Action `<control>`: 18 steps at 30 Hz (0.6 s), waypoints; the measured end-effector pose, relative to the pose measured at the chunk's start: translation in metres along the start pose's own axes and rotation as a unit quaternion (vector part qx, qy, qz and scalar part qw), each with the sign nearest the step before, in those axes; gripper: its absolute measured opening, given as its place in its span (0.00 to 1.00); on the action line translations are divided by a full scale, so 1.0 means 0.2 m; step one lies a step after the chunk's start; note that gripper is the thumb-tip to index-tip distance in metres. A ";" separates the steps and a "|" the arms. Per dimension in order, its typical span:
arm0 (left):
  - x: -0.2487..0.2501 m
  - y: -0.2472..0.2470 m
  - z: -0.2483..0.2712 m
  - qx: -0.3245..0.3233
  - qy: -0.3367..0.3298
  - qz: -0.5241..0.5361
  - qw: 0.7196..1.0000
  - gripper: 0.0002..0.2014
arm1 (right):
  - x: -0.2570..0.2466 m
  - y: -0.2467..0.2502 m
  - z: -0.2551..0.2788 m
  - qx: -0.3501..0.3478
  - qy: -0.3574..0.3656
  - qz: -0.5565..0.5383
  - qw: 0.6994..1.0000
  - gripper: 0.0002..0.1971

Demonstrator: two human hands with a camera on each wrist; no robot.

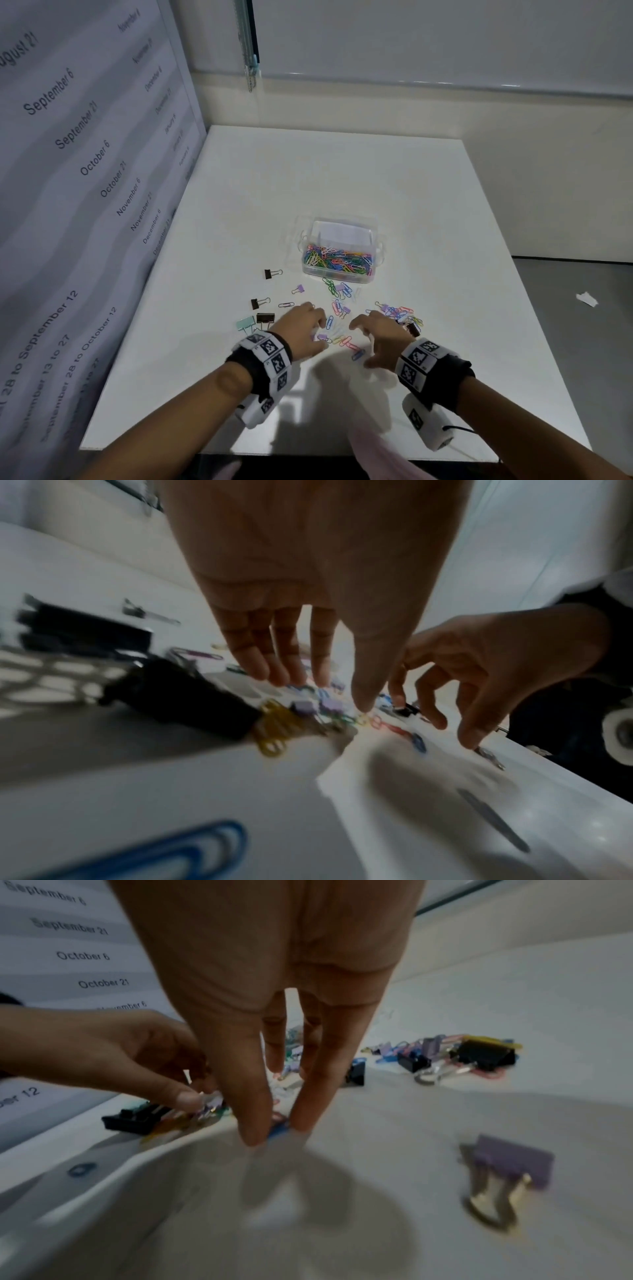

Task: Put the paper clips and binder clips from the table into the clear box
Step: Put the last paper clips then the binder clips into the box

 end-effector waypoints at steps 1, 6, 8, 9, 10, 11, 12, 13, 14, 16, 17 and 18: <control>0.02 -0.03 -0.02 -0.006 0.001 -0.002 1.000 0.18 | 0.00 -0.02 0.00 -0.001 0.001 -0.005 1.000 0.34; 0.03 -0.07 -0.04 0.012 -0.002 0.013 1.000 0.10 | -0.04 -0.05 -0.01 0.053 0.022 -0.082 0.995 0.29; 0.03 -0.06 -0.04 0.025 0.006 0.026 0.999 0.06 | -0.06 -0.06 -0.03 0.067 0.037 -0.116 0.990 0.28; 0.03 -0.05 -0.04 0.034 0.011 0.031 0.999 0.04 | -0.08 -0.06 -0.04 0.069 0.045 -0.127 0.989 0.28; 0.03 -0.04 -0.03 0.042 0.014 0.035 0.998 0.03 | -0.09 -0.06 -0.07 0.070 0.049 -0.130 0.988 0.29; 0.03 -0.03 -0.03 0.050 0.017 0.040 0.998 0.05 | -0.11 -0.06 -0.09 0.071 0.051 -0.125 0.988 0.30; 0.02 -0.03 -0.02 0.058 0.020 0.048 0.997 0.08 | -0.13 -0.06 -0.12 0.071 0.050 -0.113 0.990 0.31; 0.02 -0.02 -0.02 0.066 0.023 0.057 0.996 0.11 | -0.15 -0.05 -0.15 0.065 0.044 -0.099 0.992 0.33; 0.01 -0.02 -0.01 0.072 0.026 0.065 0.995 0.13 | -0.16 -0.05 -0.18 0.052 0.033 -0.083 0.995 0.35; -0.01 -0.02 0.00 0.074 0.032 0.072 0.994 0.15 | -0.20 -0.04 -0.24 0.026 0.028 -0.053 0.998 0.37; -0.02 -0.02 0.01 0.075 0.033 0.073 0.994 0.16 | -0.22 -0.04 -0.26 0.017 0.032 -0.041 0.998 0.37; -0.02 -0.02 0.02 0.075 0.032 0.072 0.994 0.16 | -0.24 -0.03 -0.27 0.010 0.038 -0.030 0.999 0.37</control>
Point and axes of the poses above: each hand's wrist, its own z-axis away from the middle knuckle, its own y-axis out of the back of the hand, x = y × z, the point moved 7 cm from there along -z, towards the middle knuckle, and after that the axes turned 13 degrees about -y, right-handed, at the moved point
